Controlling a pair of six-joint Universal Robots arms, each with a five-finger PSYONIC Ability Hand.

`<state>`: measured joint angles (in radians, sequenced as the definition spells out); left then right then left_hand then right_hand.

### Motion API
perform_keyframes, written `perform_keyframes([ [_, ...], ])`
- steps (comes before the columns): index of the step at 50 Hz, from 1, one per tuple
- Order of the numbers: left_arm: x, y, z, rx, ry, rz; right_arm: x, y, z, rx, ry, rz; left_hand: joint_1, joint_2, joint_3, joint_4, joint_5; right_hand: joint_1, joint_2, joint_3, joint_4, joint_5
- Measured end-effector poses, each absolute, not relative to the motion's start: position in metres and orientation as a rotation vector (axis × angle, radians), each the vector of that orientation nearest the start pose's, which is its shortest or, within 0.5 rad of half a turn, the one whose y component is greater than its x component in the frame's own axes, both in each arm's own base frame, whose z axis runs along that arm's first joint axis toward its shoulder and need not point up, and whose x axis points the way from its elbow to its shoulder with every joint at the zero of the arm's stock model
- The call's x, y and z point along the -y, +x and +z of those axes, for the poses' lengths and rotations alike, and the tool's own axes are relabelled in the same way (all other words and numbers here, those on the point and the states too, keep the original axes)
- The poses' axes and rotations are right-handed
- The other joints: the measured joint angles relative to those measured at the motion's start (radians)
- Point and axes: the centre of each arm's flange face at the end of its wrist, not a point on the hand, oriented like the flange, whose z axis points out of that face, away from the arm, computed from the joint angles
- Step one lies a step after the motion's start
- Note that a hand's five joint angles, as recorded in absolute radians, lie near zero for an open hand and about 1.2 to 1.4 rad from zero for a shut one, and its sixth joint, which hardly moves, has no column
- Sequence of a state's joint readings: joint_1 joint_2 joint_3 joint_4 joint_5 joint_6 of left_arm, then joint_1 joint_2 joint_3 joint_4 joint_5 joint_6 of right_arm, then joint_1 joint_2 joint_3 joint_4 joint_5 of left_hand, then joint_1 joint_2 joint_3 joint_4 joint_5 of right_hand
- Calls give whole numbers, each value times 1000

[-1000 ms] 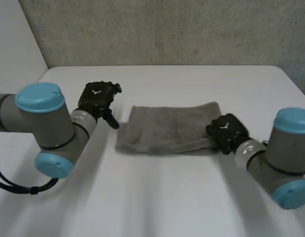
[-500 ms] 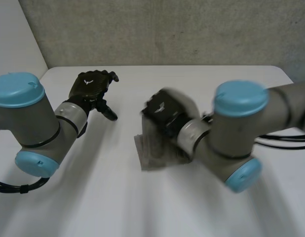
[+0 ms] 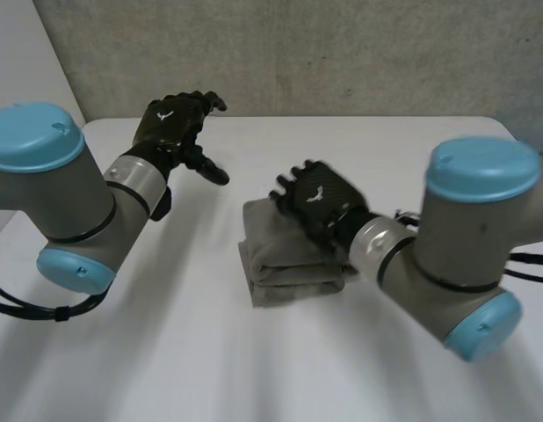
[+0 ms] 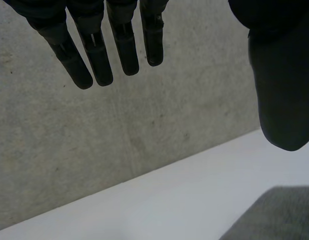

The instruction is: Fold the towel.

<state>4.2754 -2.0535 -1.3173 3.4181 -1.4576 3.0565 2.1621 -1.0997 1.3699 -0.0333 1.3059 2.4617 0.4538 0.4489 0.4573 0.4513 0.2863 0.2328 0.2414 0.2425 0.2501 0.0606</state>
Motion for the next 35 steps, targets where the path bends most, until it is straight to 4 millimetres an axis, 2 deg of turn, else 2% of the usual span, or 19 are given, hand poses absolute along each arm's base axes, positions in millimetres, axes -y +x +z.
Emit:
perform_keyframes([
  [7,305,-324,228,-2585,613,-2528,266,313,226,-1911,-1144,-1806,0,-2,0,-1,-6,0,0,0,0,0],
  [11,289,-337,209,-2679,688,-2436,285,301,218,-1999,-923,-1719,-20,-7,-30,-17,-43,0,0,0,0,0],
  [14,275,-344,194,-2754,749,-2333,294,297,205,-2054,-843,-1655,-38,-24,-49,-35,-67,0,0,0,0,0],
  [19,256,-352,172,-2834,854,-2161,301,293,178,-2137,-812,-1559,-110,-111,-124,-109,-144,0,0,0,0,0],
  [26,246,-354,146,-2832,975,-2012,300,292,146,-2216,-830,-1452,-126,-132,-139,-122,-165,0,0,0,0,0],
  [32,246,-352,134,-2798,1026,-1959,297,292,136,-2238,-842,-1415,-141,-149,-157,-144,-179,-3,0,0,0,0],
  [35,249,-350,141,-2771,1007,-1985,296,292,144,-2221,-841,-1433,-159,-168,-177,-162,-193,-6,0,0,0,0],
])
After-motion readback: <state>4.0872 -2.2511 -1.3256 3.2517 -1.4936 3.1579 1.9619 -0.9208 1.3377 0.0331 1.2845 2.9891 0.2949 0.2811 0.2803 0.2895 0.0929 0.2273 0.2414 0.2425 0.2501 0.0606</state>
